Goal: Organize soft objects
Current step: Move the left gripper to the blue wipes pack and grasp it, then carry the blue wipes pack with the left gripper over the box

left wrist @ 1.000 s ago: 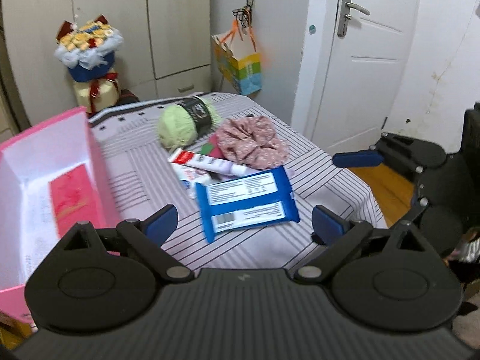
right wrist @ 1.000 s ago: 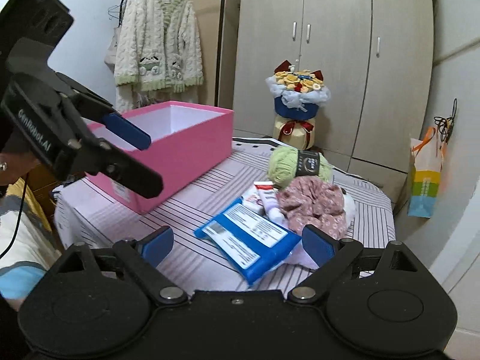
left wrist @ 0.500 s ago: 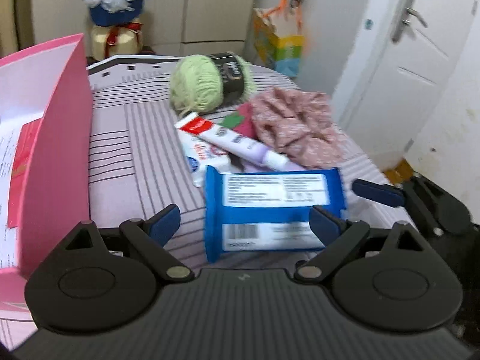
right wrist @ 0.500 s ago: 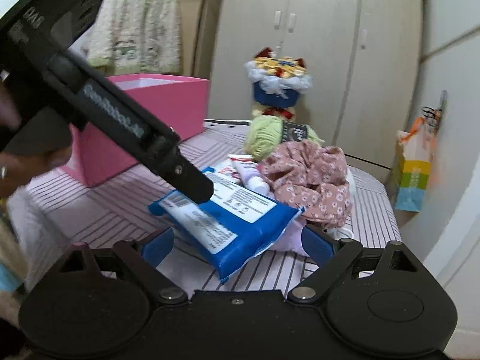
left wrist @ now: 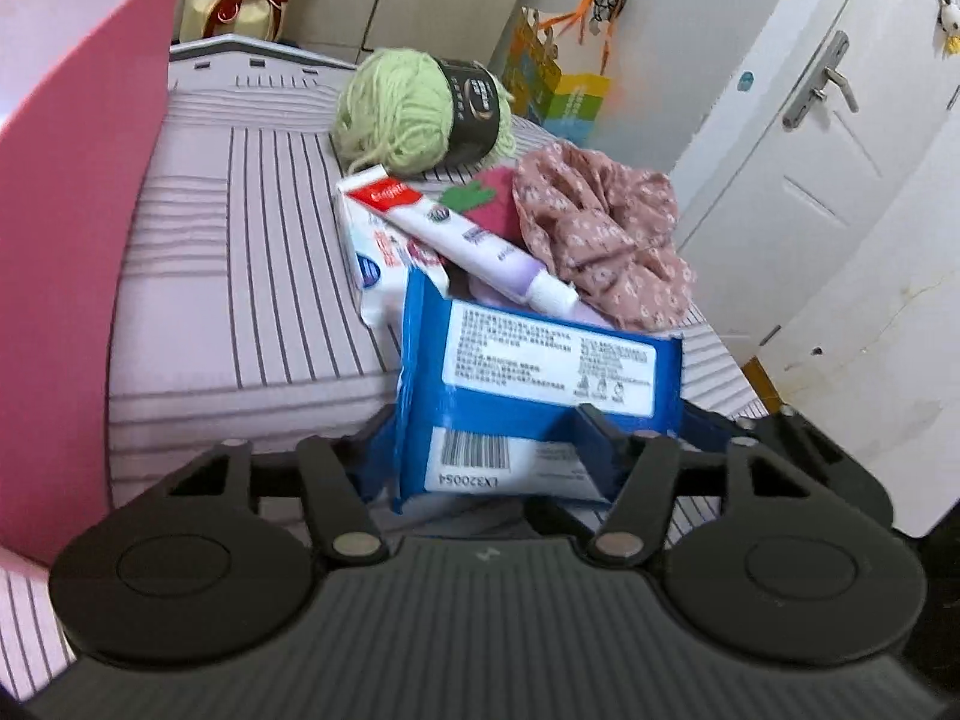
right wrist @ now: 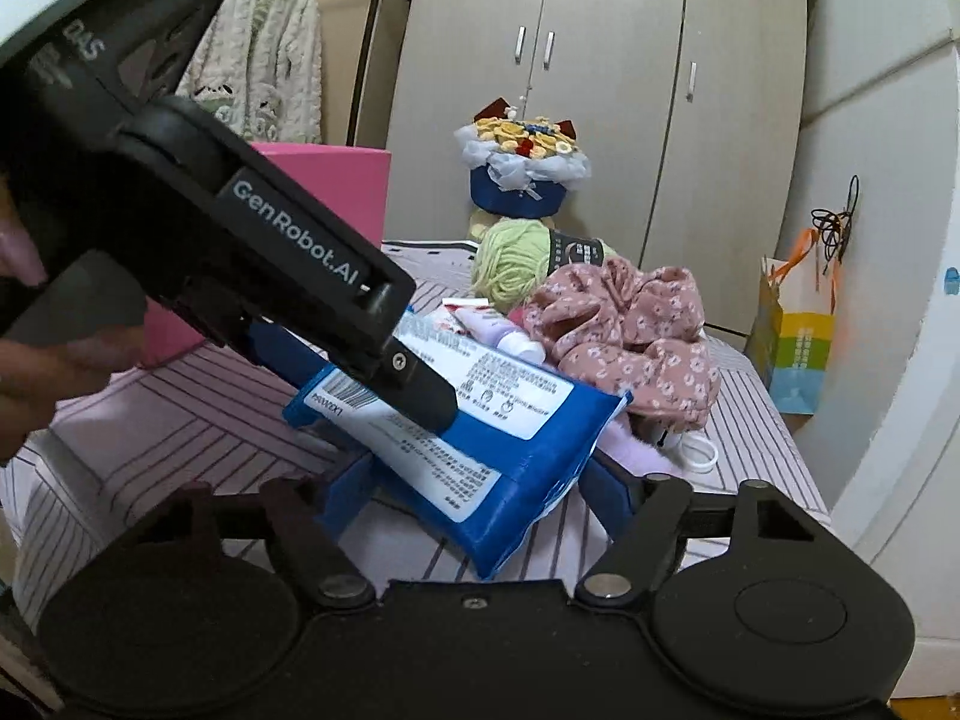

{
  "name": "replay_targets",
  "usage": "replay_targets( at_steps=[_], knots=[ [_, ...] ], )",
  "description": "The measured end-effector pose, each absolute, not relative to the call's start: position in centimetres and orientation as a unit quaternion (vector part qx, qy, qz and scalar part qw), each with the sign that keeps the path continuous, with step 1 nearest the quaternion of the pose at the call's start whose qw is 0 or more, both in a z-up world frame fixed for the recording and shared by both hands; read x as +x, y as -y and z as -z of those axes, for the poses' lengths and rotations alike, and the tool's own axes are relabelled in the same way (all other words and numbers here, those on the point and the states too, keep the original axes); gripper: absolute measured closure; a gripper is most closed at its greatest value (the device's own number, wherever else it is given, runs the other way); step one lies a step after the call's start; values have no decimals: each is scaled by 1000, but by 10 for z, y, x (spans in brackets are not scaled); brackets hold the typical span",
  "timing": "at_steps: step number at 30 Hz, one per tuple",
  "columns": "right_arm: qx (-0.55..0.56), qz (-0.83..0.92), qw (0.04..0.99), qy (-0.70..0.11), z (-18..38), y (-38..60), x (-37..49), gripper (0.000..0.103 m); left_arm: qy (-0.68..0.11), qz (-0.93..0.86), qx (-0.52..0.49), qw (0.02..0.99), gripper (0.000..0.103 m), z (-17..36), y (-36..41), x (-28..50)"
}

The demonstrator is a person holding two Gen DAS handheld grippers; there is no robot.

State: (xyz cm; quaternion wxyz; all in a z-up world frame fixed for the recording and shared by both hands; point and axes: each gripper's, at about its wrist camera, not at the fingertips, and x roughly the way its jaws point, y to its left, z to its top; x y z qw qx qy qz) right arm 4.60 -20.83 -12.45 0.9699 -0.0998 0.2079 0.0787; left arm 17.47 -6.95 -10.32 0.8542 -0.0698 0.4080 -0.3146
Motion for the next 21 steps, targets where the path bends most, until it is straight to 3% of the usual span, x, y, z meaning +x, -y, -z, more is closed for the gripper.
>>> replay_targets(
  at_steps=[11, 16, 21],
  knots=[
    [-67, -85, 974, -198, 125, 199, 29, 41, -399, 273, -44, 874, 51, 95, 69, 143],
    [-58, -98, 970, -216, 113, 192, 23, 40, -415, 266, -46, 869, 47, 87, 62, 134],
    [-64, -108, 962, -243, 99, 184, 21, 33, -436, 272, -50, 857, 44, 75, 57, 124]
  ],
)
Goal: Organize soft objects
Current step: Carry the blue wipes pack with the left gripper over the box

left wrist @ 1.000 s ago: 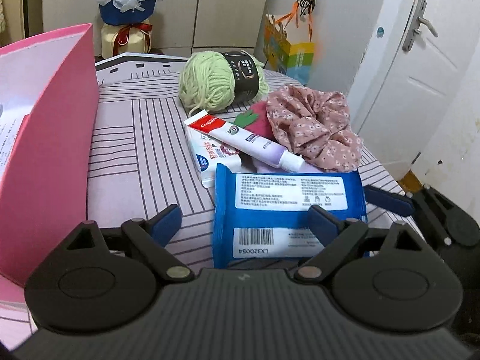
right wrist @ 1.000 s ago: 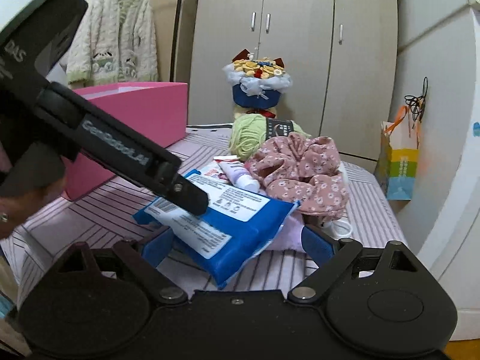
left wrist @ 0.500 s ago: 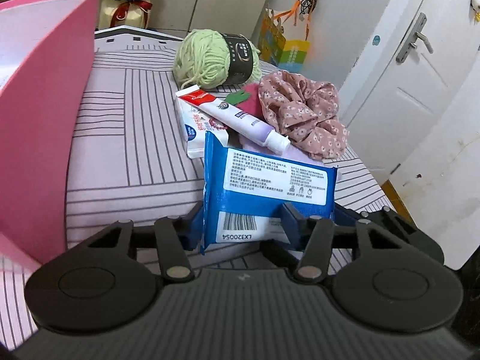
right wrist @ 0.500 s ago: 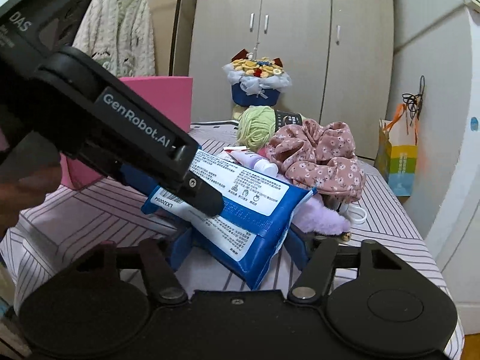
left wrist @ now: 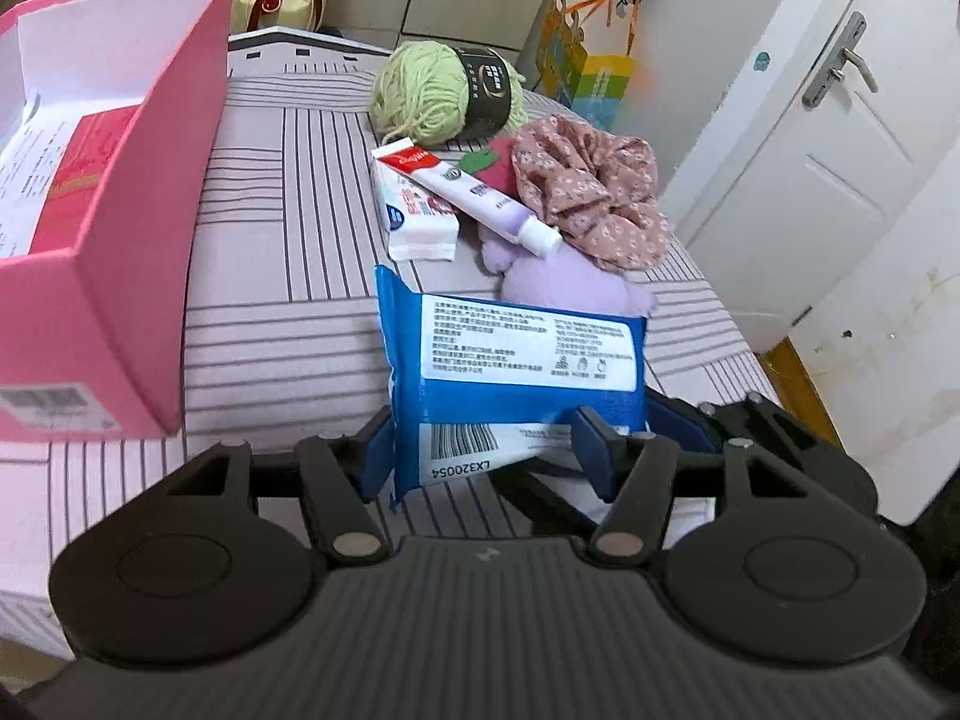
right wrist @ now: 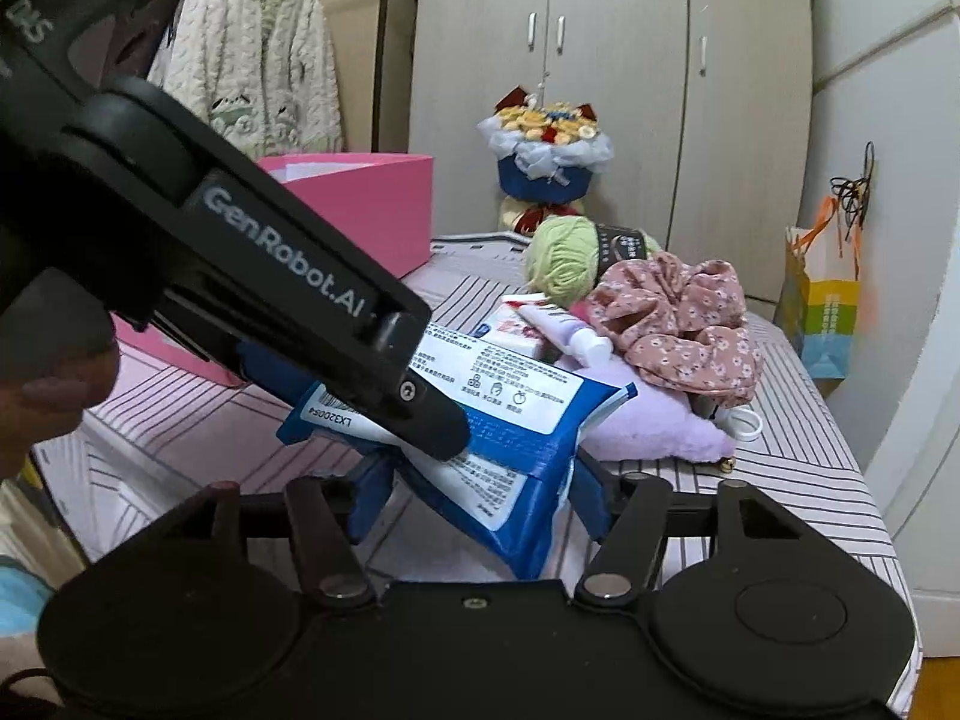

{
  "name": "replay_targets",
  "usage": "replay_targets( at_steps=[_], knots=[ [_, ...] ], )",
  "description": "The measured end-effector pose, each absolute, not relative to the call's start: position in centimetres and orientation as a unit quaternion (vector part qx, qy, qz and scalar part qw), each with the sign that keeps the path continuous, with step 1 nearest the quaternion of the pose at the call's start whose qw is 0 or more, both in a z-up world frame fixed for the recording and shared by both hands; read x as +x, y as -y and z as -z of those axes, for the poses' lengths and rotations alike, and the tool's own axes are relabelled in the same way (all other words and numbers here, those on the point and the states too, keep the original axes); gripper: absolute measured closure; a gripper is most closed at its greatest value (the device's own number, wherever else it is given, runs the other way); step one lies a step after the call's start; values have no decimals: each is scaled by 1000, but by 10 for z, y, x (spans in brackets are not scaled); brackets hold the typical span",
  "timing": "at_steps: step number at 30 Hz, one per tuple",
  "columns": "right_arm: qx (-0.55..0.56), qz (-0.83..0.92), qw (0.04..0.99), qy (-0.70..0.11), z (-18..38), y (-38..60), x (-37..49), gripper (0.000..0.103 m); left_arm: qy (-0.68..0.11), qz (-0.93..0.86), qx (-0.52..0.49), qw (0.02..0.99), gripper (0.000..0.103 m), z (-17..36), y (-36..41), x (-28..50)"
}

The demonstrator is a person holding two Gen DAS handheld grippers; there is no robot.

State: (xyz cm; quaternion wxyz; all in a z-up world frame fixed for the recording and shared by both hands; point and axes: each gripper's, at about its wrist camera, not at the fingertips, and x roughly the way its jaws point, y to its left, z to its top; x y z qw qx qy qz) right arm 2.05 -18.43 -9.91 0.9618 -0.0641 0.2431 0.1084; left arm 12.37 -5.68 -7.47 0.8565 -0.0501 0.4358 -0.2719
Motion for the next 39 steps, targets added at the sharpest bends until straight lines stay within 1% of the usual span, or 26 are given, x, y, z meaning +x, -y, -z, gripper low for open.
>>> replay_targets(
  at_steps=[7, 14, 20, 23, 30, 39],
  knots=[
    [-82, -136, 951, -266, 77, 172, 11, 29, -444, 278, -52, 850, 44, 57, 41, 106],
    [-86, -169, 938, -292, 51, 154, 4, 29, -446, 286, -62, 846, 44, 35, 12, 88],
    [-100, -196, 939, -265, 24, 130, 0, 28, -415, 275, -54, 866, 44, 7, -13, 72],
    [-101, -208, 940, -251, 12, 120, 5, 27, -398, 272, -50, 875, 41, -8, -27, 68],
    [-76, -247, 934, -245, -11, 96, 39, 24, -368, 249, -37, 895, 39, -31, -56, 76],
    [-68, -289, 922, -249, -23, 58, 93, 23, -365, 216, -60, 904, 39, -42, -101, 123]
  ],
)
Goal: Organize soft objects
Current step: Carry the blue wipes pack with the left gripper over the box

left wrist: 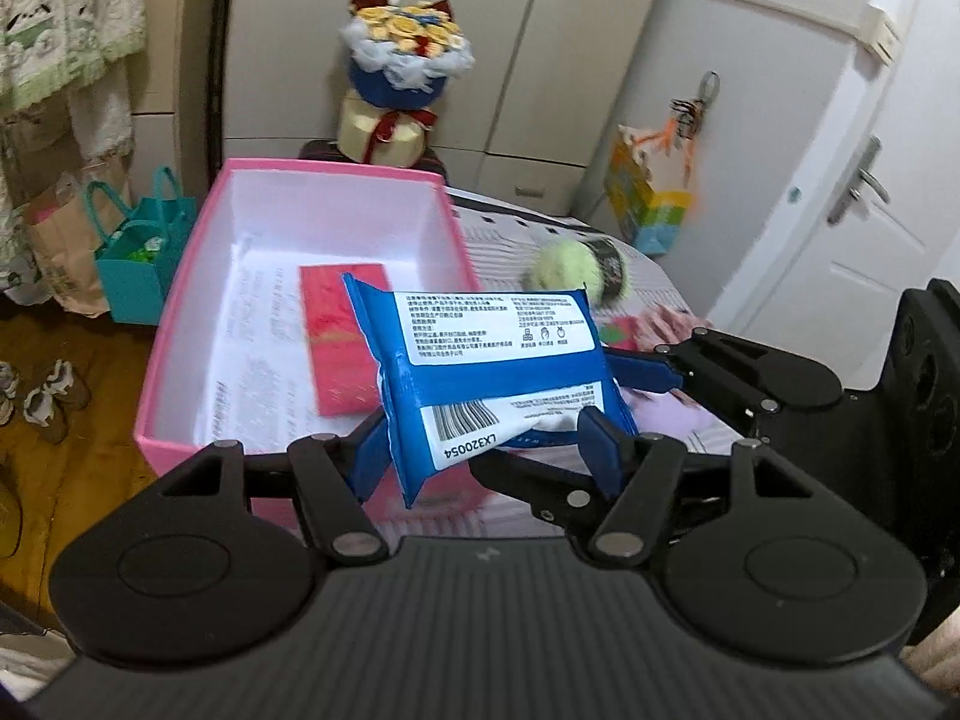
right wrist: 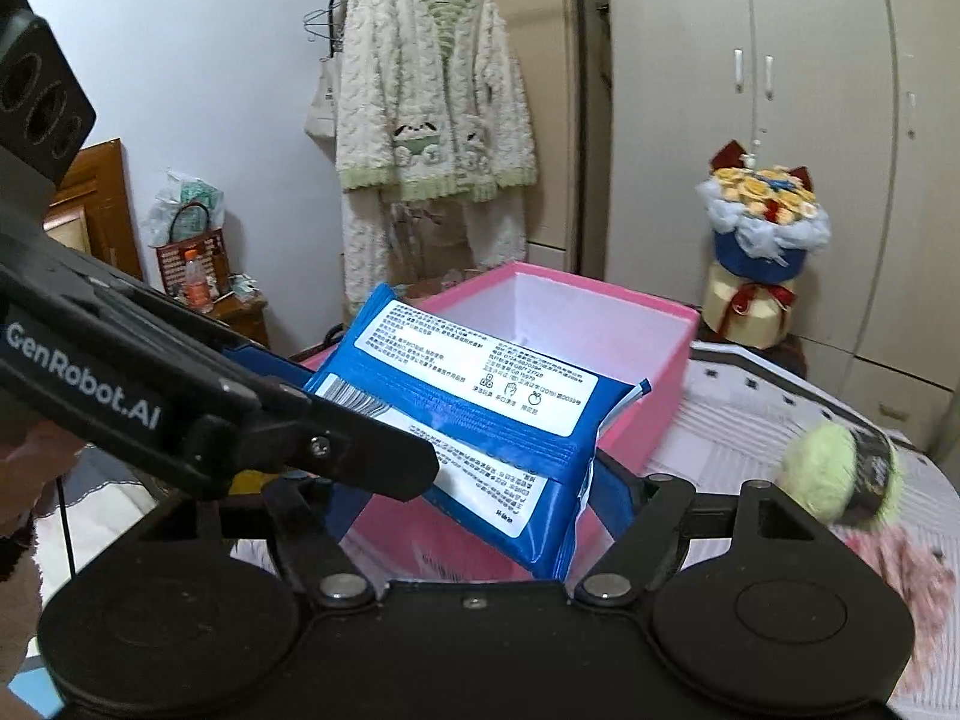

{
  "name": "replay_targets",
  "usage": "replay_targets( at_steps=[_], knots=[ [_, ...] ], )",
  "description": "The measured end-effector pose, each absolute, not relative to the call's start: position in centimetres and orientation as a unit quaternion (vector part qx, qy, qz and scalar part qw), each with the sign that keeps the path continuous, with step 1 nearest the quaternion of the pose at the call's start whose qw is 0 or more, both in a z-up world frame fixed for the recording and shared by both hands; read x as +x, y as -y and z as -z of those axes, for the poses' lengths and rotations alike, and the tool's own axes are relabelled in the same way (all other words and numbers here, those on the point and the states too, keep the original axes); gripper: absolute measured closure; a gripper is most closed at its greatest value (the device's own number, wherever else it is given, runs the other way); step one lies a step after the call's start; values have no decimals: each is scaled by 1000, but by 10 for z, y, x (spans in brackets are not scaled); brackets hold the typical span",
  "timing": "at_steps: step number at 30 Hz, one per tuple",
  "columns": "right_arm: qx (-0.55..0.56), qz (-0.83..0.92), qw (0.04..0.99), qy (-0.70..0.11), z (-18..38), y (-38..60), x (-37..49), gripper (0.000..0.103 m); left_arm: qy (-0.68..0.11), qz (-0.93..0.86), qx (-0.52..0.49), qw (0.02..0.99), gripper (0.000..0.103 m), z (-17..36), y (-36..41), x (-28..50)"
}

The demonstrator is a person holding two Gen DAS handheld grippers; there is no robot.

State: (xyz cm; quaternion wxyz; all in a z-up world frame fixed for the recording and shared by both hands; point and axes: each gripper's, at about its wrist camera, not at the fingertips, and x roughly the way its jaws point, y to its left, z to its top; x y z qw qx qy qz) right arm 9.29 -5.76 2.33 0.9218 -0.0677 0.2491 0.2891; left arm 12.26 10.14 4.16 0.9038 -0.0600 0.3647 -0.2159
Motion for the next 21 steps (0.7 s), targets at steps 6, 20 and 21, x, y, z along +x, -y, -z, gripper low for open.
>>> replay_targets(
  at_steps=[6, 20, 21],
  knots=[
    [-73, -299, 912, -271, -17, 32, 132, 23, -378, 196, -72, 902, 39, -33, -124, 160],
    [-137, -283, 886, -341, -6, 0, 219, 23, -434, 178, -96, 878, 39, -4, -142, 256],
    [-141, -280, 885, -343, -6, -1, 226, 23, -436, 179, -98, 876, 39, -4, -142, 264]
  ],
)
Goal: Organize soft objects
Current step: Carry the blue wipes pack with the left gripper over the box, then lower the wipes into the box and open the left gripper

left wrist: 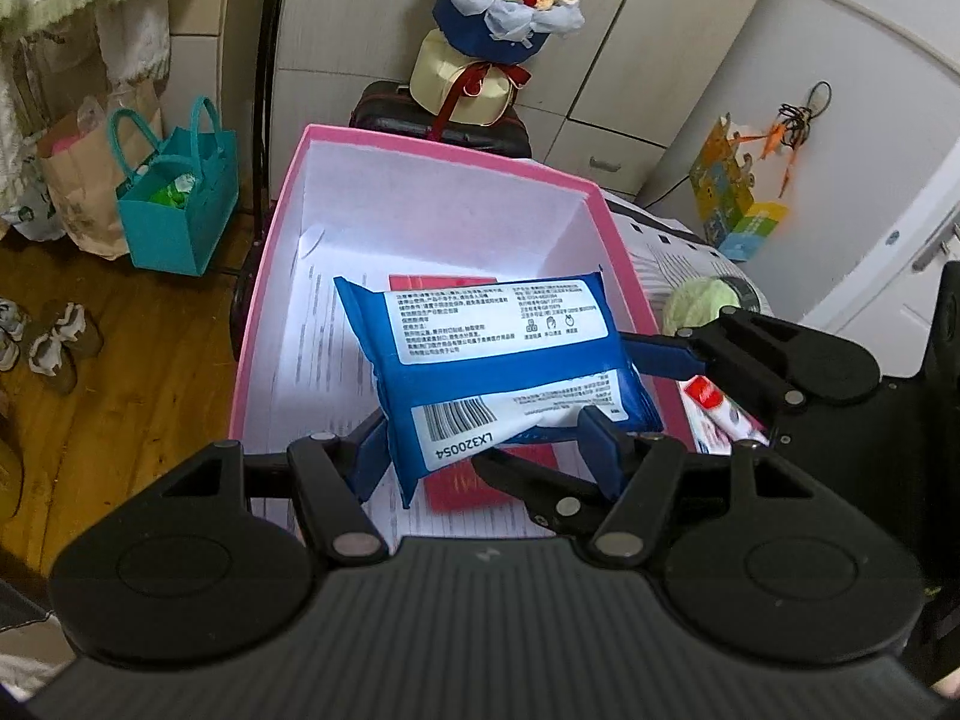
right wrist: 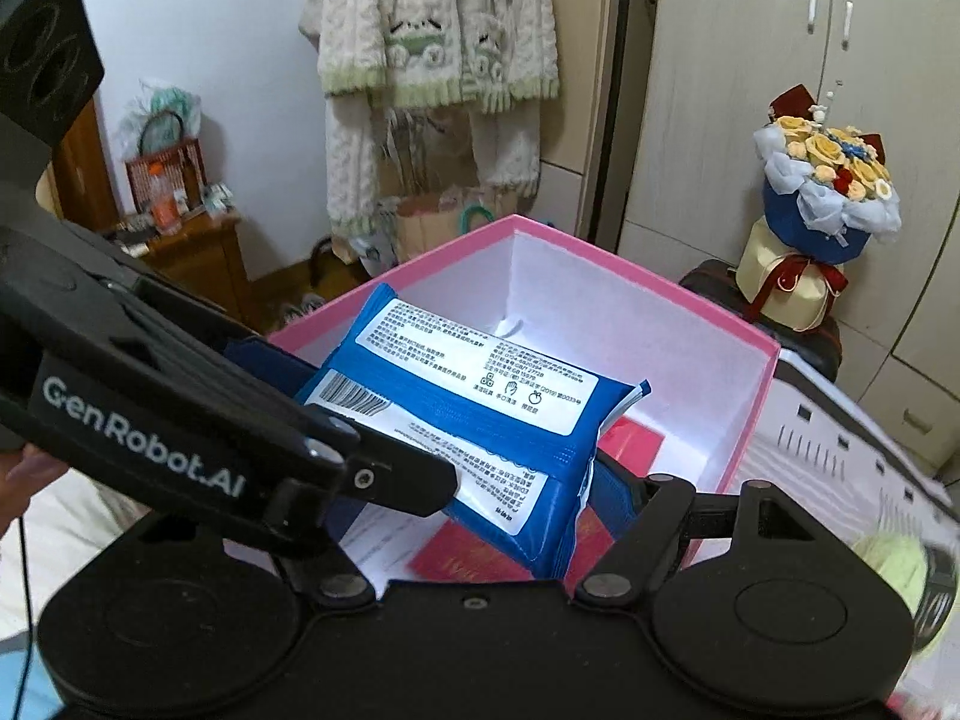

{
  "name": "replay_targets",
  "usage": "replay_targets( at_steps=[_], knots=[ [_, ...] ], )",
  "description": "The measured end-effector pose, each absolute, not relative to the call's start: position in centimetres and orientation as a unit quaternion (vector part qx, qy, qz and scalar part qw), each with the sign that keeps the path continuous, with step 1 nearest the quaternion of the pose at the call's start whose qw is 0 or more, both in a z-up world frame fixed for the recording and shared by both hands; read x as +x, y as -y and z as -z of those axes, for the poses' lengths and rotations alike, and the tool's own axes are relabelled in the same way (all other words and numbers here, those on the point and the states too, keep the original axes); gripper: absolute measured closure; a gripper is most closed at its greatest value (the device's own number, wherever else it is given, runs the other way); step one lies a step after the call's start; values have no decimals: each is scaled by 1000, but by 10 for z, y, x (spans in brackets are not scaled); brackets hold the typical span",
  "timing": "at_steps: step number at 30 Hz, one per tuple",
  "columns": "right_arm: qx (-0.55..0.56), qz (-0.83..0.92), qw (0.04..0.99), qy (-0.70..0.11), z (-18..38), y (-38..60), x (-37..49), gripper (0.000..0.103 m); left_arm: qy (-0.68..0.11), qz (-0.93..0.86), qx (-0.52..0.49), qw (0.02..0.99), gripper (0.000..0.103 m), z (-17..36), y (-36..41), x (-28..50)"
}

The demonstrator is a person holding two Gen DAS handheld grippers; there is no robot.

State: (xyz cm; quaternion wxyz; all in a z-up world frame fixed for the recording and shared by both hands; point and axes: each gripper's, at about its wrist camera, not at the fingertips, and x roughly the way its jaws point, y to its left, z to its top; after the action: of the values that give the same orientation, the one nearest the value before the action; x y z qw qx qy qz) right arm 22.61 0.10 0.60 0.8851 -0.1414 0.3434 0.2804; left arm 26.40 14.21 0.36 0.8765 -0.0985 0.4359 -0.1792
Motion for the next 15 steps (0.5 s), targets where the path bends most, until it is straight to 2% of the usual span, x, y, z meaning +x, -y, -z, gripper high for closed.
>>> replay_targets(
  at_steps=[8, 15],
  knots=[
    [-179, -269, 870, -373, 8, -11, 268, 23, -449, 171, -96, 872, 39, 8, -140, 306],
    [-193, -260, 868, -377, 15, -15, 278, 24, -445, 157, -97, 876, 38, 12, -139, 310]
  ],
)
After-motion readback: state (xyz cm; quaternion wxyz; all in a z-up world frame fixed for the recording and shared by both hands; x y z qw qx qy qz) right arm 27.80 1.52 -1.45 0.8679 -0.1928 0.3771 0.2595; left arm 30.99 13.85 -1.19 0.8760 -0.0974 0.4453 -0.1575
